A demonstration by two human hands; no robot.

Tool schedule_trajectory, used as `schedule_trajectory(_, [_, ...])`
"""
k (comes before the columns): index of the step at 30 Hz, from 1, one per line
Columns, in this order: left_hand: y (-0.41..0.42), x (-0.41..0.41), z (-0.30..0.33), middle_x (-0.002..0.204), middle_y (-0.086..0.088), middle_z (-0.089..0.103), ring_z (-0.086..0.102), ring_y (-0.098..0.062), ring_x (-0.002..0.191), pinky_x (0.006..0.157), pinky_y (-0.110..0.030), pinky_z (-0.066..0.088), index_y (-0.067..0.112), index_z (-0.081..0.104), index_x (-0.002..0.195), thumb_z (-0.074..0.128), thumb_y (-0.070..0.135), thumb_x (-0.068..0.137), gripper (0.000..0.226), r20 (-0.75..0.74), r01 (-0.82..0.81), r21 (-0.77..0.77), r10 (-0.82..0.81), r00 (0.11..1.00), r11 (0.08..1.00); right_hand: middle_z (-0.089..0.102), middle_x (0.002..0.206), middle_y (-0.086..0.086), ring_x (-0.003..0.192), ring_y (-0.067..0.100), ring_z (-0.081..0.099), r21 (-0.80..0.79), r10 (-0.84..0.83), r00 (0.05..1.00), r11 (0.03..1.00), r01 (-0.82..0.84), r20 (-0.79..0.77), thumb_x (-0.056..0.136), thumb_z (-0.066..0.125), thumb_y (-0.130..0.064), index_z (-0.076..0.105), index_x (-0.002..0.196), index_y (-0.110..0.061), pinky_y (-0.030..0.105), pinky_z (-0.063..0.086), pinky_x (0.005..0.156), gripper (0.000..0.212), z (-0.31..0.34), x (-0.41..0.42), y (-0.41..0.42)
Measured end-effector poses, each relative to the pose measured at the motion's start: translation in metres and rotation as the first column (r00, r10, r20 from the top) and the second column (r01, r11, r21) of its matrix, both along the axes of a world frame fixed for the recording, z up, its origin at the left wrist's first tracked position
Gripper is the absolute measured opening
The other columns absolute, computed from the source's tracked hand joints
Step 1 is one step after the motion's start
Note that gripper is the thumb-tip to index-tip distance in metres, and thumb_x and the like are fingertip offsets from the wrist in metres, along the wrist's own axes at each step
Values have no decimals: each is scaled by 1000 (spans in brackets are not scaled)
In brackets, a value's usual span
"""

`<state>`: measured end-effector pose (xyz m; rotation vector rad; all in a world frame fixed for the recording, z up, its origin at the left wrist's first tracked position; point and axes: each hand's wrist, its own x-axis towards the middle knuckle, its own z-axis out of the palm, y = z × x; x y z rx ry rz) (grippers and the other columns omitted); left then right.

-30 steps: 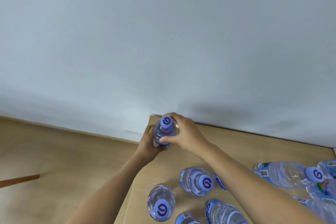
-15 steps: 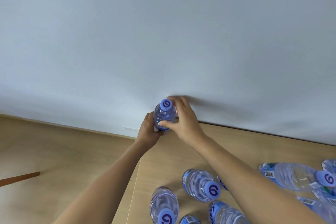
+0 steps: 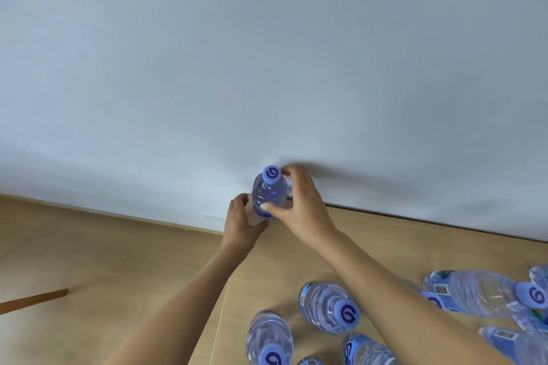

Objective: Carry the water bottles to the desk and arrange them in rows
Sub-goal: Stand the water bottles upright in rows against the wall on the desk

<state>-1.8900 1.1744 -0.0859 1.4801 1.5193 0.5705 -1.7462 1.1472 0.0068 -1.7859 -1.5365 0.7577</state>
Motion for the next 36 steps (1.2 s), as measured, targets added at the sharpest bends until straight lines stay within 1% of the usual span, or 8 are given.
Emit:
schedule_trajectory(3, [-22,-6,7,131,-5,48,49,-21,120,98,-31,42,5,41,136,82,15,77,72,7,-73,-35,73,997,997,49,127,-6,118,8,45,-56,3,1000,998,-4,-26,80,81,-34,47,130,-15,18,37,89,64,5,3,-16])
schedule_trajectory(8, [-55,-13,30,122,4,55,55,-12,112,90,-20,41,18,48,125,81,17,79,56,170,-11,-72,23,985,997,53,117,-25,110,-19,46,-181,37,991,982,-61,-130,83,76,-44,50,115,-37,0,32,88,42,26,16,-55])
schedule_trajectory(13, [-76,-13,60,108,6,65,62,-4,103,86,-16,48,25,53,118,77,18,83,43,244,121,-70,-100,965,990,59,125,-21,116,-18,48,-312,124,965,930,-195,-233,68,68,-69,57,120,-36,1,36,86,62,44,30,-112])
schedule_trajectory(16, [-86,-9,74,103,0,68,65,-11,101,91,-25,51,20,56,116,74,14,85,36,257,164,-63,-142,956,984,57,125,-27,111,-23,46,-395,193,966,885,-248,-173,70,75,-65,56,121,-41,-1,34,84,59,46,41,-141])
schedule_trajectory(23, [-99,-1,92,102,-10,69,65,-18,95,75,-10,50,6,62,111,70,8,88,24,237,221,-74,-198,951,972,60,122,-24,113,-10,53,-491,202,967,834,-252,-154,70,89,-29,58,123,-37,1,40,83,62,41,57,-158])
schedule_trajectory(27, [-101,-4,101,97,-5,71,67,-14,93,71,-10,50,11,64,107,70,14,89,19,257,243,-96,-211,943,965,65,114,-26,105,-17,55,-436,147,973,875,-213,-181,67,91,-30,66,117,-34,-2,40,79,56,37,58,-157])
schedule_trajectory(31, [-99,-11,110,98,-1,71,68,-11,94,74,-13,51,17,65,106,70,18,90,18,251,251,-106,-219,943,962,74,97,-21,96,-4,66,-351,27,969,929,-115,-244,64,93,-27,74,101,-27,6,48,78,42,37,56,-159])
schedule_trajectory(36, [-94,-16,132,102,7,72,67,-1,93,74,-11,50,25,67,106,71,26,89,18,293,290,-102,-250,923,952,78,93,-2,94,14,72,-205,-36,936,978,-39,-349,65,91,-37,79,92,-20,31,56,88,34,73,57,-151])
